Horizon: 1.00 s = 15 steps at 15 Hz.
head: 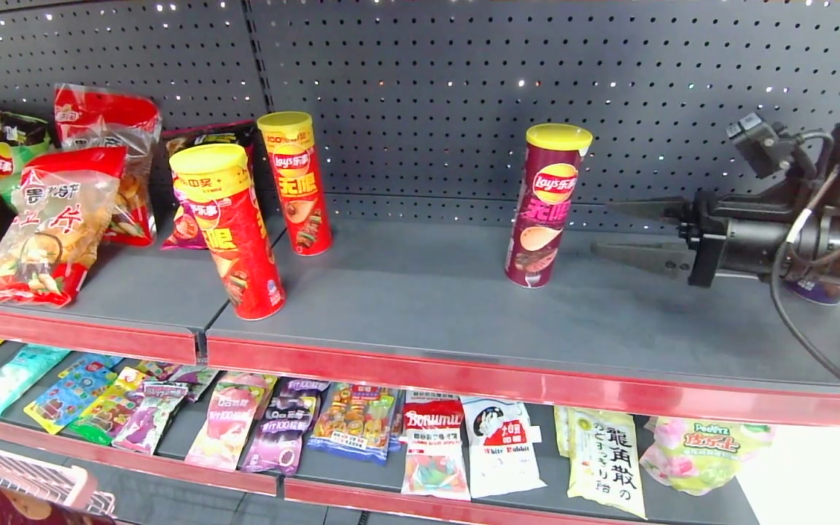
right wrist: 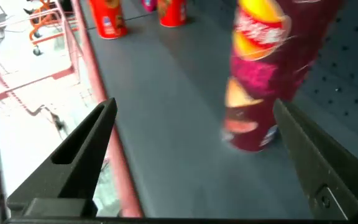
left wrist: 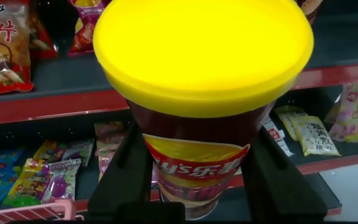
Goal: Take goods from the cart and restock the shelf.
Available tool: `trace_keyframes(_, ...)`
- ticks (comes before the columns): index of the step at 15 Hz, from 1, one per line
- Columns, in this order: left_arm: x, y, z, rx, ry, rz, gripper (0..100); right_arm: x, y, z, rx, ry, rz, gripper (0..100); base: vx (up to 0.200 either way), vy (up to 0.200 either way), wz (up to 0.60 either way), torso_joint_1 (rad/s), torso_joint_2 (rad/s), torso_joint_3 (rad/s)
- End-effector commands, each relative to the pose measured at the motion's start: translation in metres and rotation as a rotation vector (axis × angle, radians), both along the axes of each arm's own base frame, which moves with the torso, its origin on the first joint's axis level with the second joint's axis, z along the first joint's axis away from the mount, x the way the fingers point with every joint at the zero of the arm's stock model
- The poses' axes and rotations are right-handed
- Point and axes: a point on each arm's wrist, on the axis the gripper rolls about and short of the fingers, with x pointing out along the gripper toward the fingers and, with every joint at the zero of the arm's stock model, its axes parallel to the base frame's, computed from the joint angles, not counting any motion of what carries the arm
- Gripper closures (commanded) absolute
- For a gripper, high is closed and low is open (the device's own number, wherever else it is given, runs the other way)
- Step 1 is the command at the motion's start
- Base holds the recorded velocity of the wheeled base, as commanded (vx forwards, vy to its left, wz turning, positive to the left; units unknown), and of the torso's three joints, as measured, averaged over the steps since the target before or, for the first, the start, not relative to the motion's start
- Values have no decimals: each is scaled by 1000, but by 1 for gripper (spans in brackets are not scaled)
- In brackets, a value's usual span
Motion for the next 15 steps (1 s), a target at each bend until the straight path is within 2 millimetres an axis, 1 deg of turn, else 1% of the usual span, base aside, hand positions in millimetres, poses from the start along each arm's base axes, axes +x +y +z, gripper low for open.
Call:
trace_keyframes(1,1,0,1,2,3,0,100,34,-7,-20,-10,34,-20,0,0,0,0,0,0,0)
trace_keyframes(2,1,0,1,2,3,0,100,42,-10,-22,-7,30,-9,0,0,0,0,0,0,0)
trace_keyframes(3,1,0,1,2,3,0,100,43,-11,-23,-6,30,-8,0,0,0,0,0,0,0)
trace_keyframes(4,1,0,1,13,3,0,100,59,-18,-27,5,32,9,0,0,0,0,0,0,0)
trace_keyframes(6,2,0,1,18,6,0,100,71,-24,-28,8,23,4,0,0,0,0,0,0,0)
trace_keyframes(10,3,0,2,31,7,0,100,82,-19,-32,11,20,33,0,0,0,0,0,0,0)
trace_keyframes(13,3,0,2,33,5,0,100,96,-15,-37,10,16,43,0,0,0,0,0,0,0)
trace_keyframes(14,3,0,2,33,5,0,100,97,-12,-36,10,11,49,0,0,0,0,0,0,0)
trace_keyframes(15,3,0,2,33,5,0,100,98,-6,-36,10,11,65,0,0,0,0,0,0,0)
